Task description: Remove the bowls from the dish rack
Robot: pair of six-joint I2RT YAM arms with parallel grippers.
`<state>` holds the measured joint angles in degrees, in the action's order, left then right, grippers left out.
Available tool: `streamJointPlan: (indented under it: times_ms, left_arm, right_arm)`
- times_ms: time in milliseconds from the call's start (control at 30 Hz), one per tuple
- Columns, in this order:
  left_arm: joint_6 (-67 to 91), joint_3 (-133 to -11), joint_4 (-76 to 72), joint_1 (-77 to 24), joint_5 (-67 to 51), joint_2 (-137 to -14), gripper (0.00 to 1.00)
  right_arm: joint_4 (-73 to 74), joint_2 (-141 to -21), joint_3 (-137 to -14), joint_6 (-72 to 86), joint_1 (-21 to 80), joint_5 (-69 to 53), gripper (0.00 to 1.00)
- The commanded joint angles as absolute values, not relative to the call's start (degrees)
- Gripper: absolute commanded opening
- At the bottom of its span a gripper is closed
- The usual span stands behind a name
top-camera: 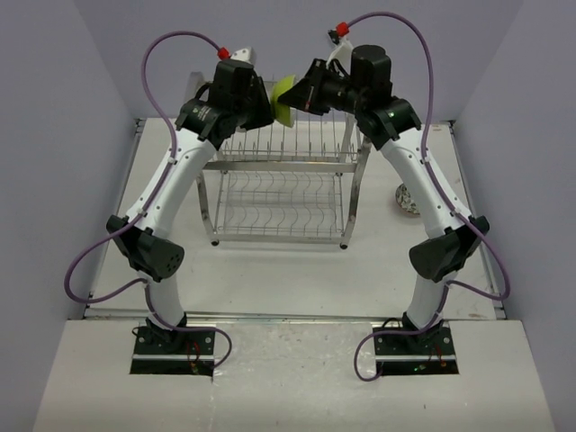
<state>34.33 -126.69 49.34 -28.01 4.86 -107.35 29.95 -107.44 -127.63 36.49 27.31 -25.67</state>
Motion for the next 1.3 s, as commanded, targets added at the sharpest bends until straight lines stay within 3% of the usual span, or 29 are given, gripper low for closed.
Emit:
streamJointPlan:
  times_ms: [0,567,867,1033,1267]
  left_arm:
    - [33.5,-127.4,50.3,-28.7,1.8,-107.6,0.29]
    - [33.9,-127.5,45.5,-28.6,1.1,-104.3,0.34]
    - [34.0,-126.2,33.3,-28.6,-7.2,-98.4,0.34]
    - [34.3,-122.8,26.6,-28.6,-13.8,-94.8,0.3]
    - [33.3,-119.5,25.2,-28.6,-17.8,-91.1,0.24]
  right_arm:
    - [24.3,-102.6,-123.0,38.8,26.5,-26.6,0.0]
    - [11.5,-98.0,-123.5,47.1,23.9,-37.1,0.0]
    - [25.3,-94.9,-131.5,38.4,21.9,-36.3,0.0]
    - [32.2,-88.3,-127.5,29.9,20.0,-30.2,0.0]
    - [44.0,-81.2,-124.8,20.0,18.7,-1.8,0.0]
